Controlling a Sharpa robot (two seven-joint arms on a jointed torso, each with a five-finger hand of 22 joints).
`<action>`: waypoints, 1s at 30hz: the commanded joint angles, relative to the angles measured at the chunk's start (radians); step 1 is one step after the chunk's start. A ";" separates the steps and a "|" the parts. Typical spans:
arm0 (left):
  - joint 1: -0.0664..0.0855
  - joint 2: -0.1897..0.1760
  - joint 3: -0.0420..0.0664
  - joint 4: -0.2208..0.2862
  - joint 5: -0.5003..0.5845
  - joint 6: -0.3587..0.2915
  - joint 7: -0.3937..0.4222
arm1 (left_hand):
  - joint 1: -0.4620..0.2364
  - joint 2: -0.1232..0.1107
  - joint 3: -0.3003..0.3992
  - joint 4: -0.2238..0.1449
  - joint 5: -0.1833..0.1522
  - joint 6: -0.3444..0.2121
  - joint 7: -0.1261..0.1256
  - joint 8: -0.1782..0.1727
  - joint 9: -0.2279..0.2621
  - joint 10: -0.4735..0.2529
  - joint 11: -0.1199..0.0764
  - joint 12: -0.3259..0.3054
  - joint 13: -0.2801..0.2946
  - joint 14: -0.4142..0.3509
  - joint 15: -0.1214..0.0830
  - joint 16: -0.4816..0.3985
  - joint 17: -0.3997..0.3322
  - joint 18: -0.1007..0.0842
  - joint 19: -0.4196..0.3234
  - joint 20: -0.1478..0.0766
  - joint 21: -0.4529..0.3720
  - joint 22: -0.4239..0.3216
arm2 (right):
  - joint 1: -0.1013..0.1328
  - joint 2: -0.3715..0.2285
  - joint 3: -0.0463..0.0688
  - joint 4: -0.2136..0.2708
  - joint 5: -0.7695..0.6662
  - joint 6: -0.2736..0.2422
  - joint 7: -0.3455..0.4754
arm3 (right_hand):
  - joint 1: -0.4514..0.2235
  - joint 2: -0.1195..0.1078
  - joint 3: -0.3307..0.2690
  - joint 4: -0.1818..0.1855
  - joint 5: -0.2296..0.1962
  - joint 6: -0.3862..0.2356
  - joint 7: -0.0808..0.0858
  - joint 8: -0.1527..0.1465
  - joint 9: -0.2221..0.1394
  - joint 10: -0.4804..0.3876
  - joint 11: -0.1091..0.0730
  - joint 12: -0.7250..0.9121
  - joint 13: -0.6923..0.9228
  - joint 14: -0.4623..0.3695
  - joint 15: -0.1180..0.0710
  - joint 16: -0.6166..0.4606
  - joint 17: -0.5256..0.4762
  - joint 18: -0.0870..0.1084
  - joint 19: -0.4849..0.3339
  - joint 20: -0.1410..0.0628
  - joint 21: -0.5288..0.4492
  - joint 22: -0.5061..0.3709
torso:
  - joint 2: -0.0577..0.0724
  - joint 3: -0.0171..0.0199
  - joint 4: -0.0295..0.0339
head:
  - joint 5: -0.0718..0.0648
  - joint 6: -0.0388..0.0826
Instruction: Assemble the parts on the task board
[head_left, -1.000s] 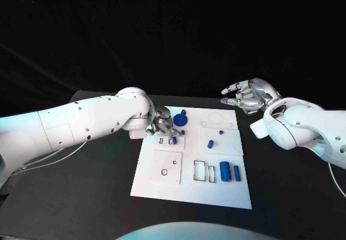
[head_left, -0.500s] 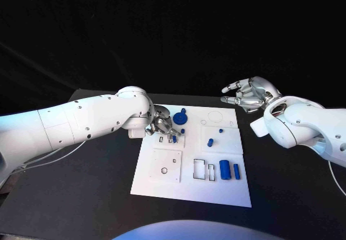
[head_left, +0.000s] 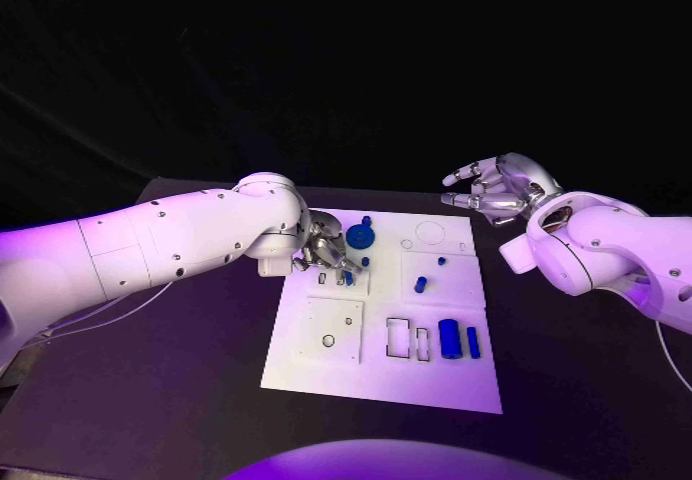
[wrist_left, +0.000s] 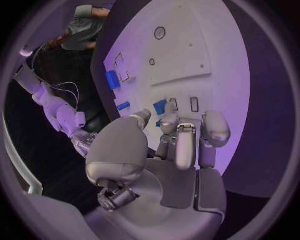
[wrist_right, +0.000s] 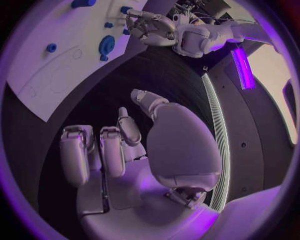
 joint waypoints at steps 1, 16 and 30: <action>0.000 0.007 0.000 -0.003 0.008 0.013 0.000 | 0.011 0.003 0.004 -0.003 -0.003 0.006 -0.003 0.006 0.002 0.003 -0.002 0.001 0.001 0.067 -0.005 -0.001 0.130 -0.014 -0.001 -0.001 0.004 0.002 | -0.001 0.001 0.000 0.000 -0.008 0.018 -0.004 | -0.008 0.002 0.000 0.006 0.001 0.004 -0.004 0.005 0.002 -0.007 0.000 -0.003 -0.002 0.064 0.002 -0.006 0.099 0.009 0.060 0.002 -0.004 0.188 | 0.001 -0.0001 -0.0006 | 0.000 -0.001; 0.000 0.012 0.000 -0.001 0.017 0.019 0.000 | 0.043 0.008 0.017 -0.005 -0.003 0.012 -0.007 0.012 0.009 0.005 -0.006 0.001 0.003 0.067 -0.009 -0.001 0.130 -0.015 0.000 -0.003 0.006 0.006 | -0.002 0.003 -0.001 -0.004 -0.008 0.028 -0.010 | -0.008 0.002 0.000 0.007 0.001 0.003 -0.004 0.006 0.002 -0.007 0.000 -0.003 -0.001 0.064 0.002 -0.006 0.097 0.009 0.059 0.002 -0.005 0.188 | 0.000 0.0000 0.0002 | -0.001 -0.005; 0.000 0.012 0.000 -0.002 0.021 0.019 -0.001 | 0.130 0.014 0.095 -0.015 -0.003 0.003 -0.012 0.015 0.025 0.002 -0.011 -0.005 -0.001 0.067 -0.014 -0.003 0.129 -0.015 -0.002 -0.008 0.007 0.008 | -0.003 0.004 -0.002 -0.005 -0.008 0.031 -0.011 | -0.009 0.003 0.000 0.008 0.001 0.003 -0.004 0.006 0.002 -0.007 0.000 -0.003 -0.002 0.063 0.002 -0.007 0.096 0.010 0.059 0.002 -0.006 0.187 | 0.002 0.0004 0.0004 | -0.002 -0.008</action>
